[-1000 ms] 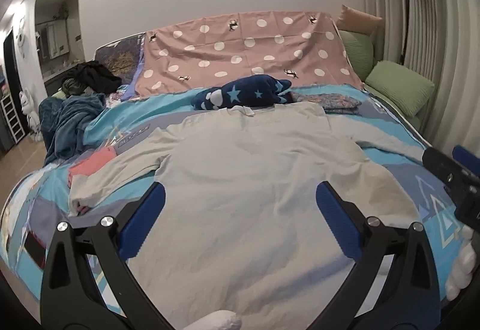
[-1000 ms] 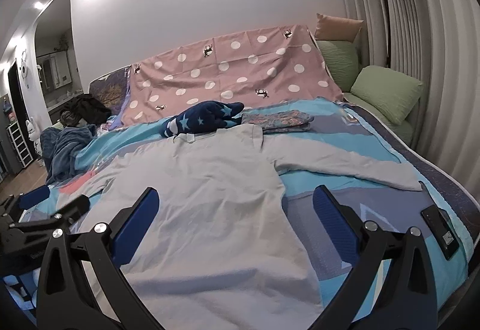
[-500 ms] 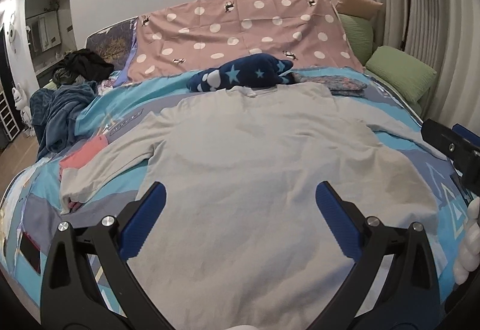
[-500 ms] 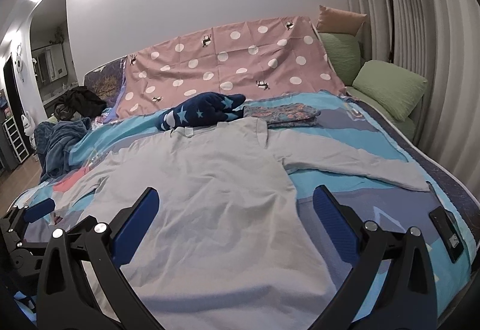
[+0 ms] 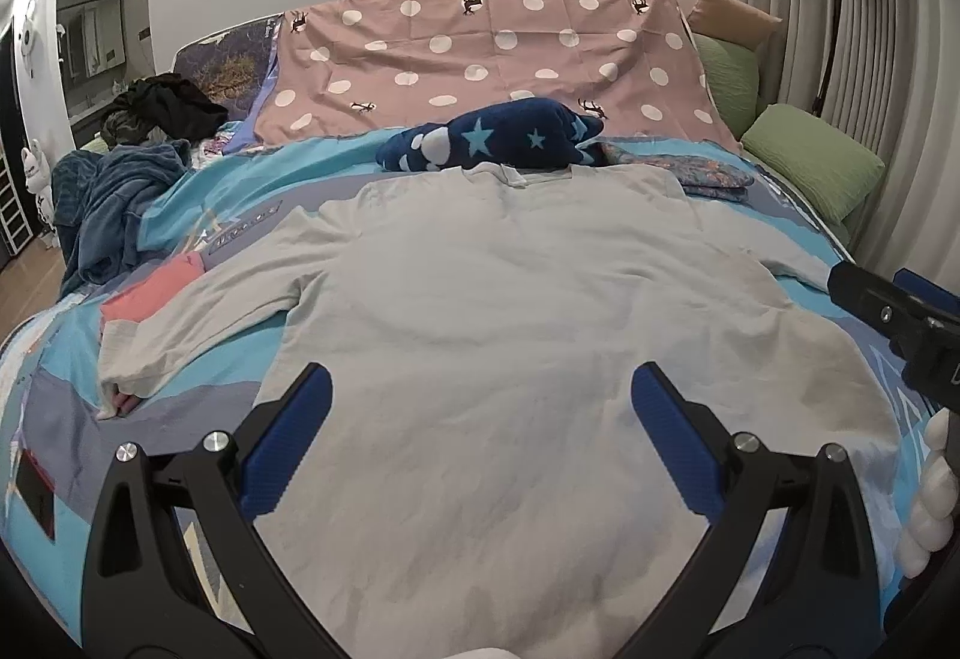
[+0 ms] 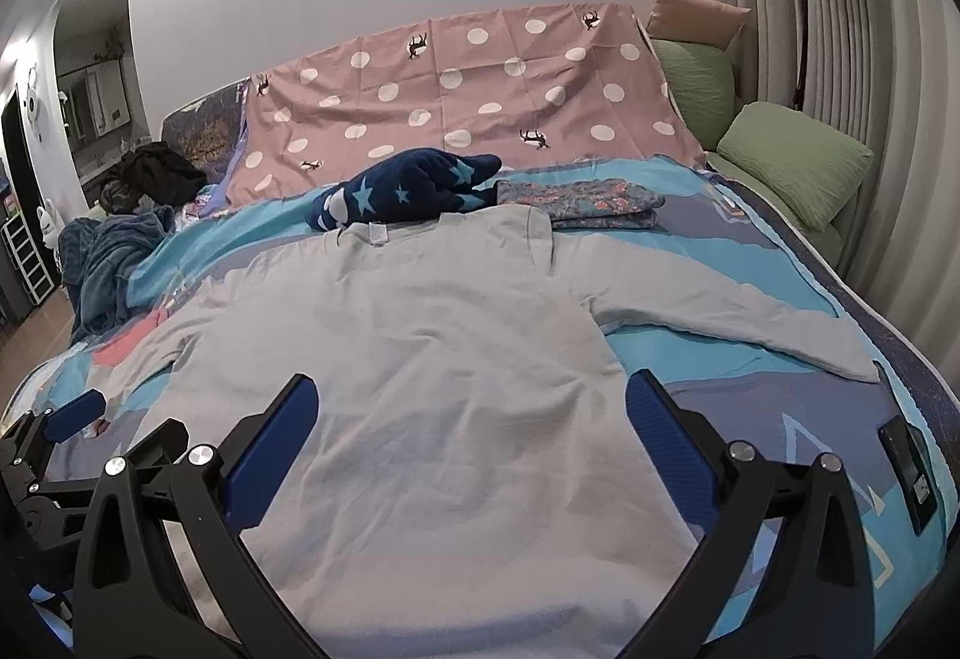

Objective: Fold small clothes

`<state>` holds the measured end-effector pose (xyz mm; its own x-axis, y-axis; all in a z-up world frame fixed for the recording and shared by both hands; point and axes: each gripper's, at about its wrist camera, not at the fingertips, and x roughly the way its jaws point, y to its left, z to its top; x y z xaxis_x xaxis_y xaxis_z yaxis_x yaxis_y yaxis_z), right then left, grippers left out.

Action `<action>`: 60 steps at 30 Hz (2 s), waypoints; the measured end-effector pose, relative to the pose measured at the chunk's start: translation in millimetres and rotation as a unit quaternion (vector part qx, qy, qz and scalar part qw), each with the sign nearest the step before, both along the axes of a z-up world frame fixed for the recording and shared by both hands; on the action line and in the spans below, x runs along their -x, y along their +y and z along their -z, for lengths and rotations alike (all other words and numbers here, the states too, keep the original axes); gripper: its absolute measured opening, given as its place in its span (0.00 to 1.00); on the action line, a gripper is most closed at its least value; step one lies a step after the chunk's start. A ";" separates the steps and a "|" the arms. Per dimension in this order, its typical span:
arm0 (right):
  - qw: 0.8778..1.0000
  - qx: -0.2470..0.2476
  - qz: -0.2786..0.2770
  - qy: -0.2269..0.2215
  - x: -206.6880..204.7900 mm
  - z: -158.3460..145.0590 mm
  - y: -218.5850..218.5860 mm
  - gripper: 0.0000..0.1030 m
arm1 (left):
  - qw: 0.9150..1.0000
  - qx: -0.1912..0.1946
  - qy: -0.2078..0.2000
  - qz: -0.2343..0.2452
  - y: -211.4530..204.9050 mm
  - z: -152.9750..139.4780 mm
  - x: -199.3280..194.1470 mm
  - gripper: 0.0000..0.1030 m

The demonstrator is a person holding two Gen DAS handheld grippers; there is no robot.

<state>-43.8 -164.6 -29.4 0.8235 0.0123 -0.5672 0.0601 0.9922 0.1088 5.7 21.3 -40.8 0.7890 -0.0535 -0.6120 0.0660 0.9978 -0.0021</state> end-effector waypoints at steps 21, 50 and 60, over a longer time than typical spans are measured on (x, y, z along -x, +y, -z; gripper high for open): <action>1.000 0.008 -0.009 0.024 -6.0 8.8 12.2 0.99 | 1.000 -0.010 0.014 -0.012 8.2 9.5 -1.1 0.98; 0.999 0.019 -0.003 0.044 -4.8 18.2 10.5 0.99 | 1.000 -0.009 0.017 -0.021 22.3 16.0 2.8 0.98; 0.999 0.017 -0.008 0.045 -3.7 21.6 15.1 0.99 | 0.999 0.001 0.032 -0.028 27.9 25.2 2.6 0.98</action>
<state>-40.1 -149.6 -51.0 0.7687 0.0041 -0.6395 0.0523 0.9962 0.0692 3.1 49.2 -66.0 0.7500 -0.0124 -0.6613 0.0107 0.9999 -0.0067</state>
